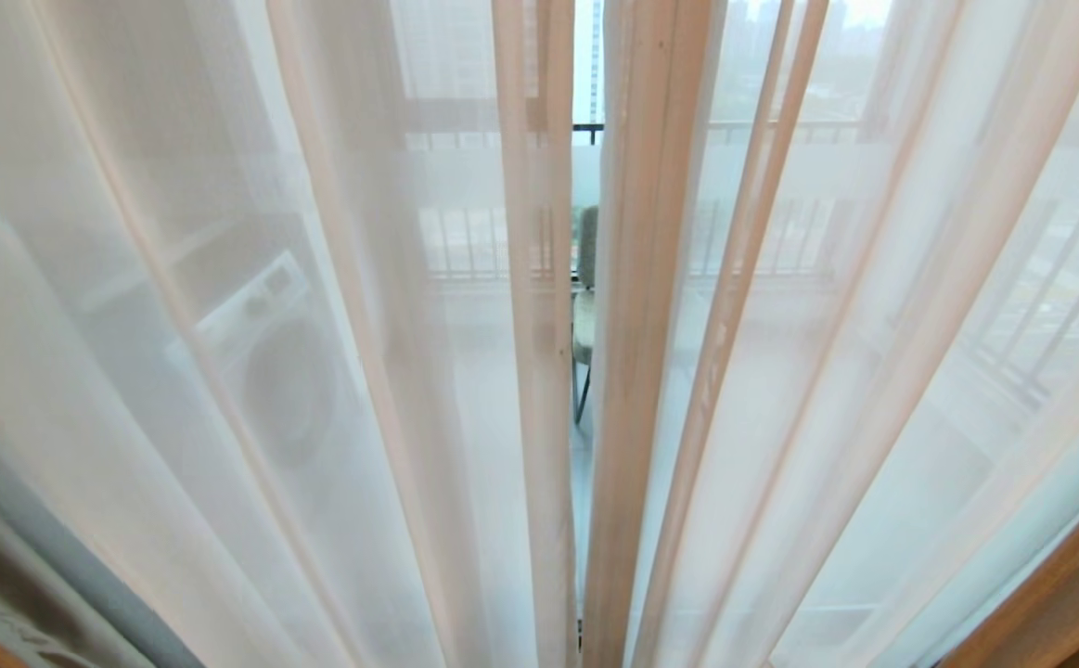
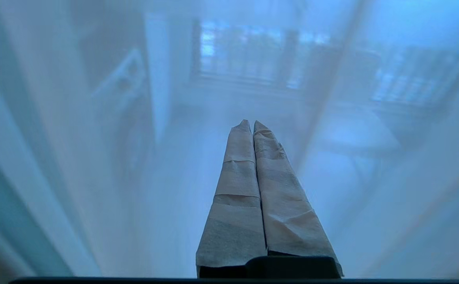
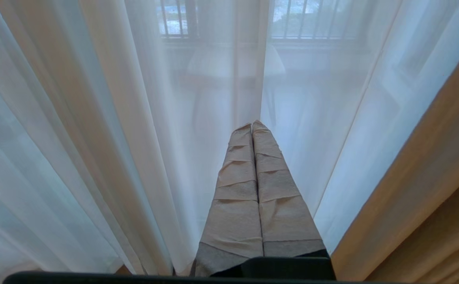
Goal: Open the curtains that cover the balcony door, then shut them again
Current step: Pull the outer curtains open on both sides
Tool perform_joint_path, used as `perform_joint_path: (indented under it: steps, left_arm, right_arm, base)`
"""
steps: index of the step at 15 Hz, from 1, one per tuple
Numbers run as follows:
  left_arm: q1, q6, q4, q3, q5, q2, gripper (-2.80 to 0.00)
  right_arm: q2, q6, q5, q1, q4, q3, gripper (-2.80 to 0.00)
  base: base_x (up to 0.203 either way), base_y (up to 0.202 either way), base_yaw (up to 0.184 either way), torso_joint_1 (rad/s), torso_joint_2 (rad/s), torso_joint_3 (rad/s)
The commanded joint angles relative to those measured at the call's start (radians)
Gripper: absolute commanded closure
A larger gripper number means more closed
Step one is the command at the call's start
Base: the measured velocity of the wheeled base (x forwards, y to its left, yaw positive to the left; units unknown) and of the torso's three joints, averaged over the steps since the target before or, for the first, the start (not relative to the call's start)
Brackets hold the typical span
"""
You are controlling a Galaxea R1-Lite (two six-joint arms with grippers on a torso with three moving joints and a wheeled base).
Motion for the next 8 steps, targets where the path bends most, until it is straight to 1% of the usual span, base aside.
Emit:
perform_joint_path:
  steps: [1,2,3,4,5,6,7,8]
  left_arm:
    - [-0.145,0.024,0.05,0.04,0.006,-0.049,0.0]
    - [-0.204,0.044,0.084,0.065,0.023,-0.071,0.0]
    - [-0.26,0.061,0.113,0.099,0.053,-0.098,0.0]
    - [-0.317,0.071,0.126,0.133,0.105,-0.127,0.0]
    - [-0.374,0.078,0.137,0.169,0.177,-0.165,0.0]
    - [-0.411,0.083,0.168,0.191,0.241,-0.207,0.0]
    - [-0.43,0.087,0.209,0.204,0.269,-0.242,0.0]
    - [-0.437,0.089,0.234,0.225,0.279,-0.277,0.0]
  right_arm:
    - [0.002,0.0,0.0,0.0,0.0,0.0,0.0]
    - [0.002,0.0,0.0,0.0,0.0,0.0,0.0]
    - [0.002,0.0,0.0,0.0,0.0,0.0,0.0]
    - [0.002,0.0,0.0,0.0,0.0,0.0,0.0]
    - [0.002,0.0,0.0,0.0,0.0,0.0,0.0]
    - [0.002,0.0,0.0,0.0,0.0,0.0,0.0]
    - [0.002,0.0,0.0,0.0,0.0,0.0,0.0]
    - [0.002,0.0,0.0,0.0,0.0,0.0,0.0]
  base:
    - [0.0,0.0,0.0,0.0,0.0,0.0]
    - [0.0,0.0,0.0,0.0,0.0,0.0]
    - [0.0,0.0,0.0,0.0,0.0,0.0]
    - [0.0,0.0,0.0,0.0,0.0,0.0]
    - [0.0,0.0,0.0,0.0,0.0,0.0]
    - [0.0,0.0,0.0,0.0,0.0,0.0]
    - [0.0,0.0,0.0,0.0,0.0,0.0]
    - [0.0,0.0,0.0,0.0,0.0,0.0]
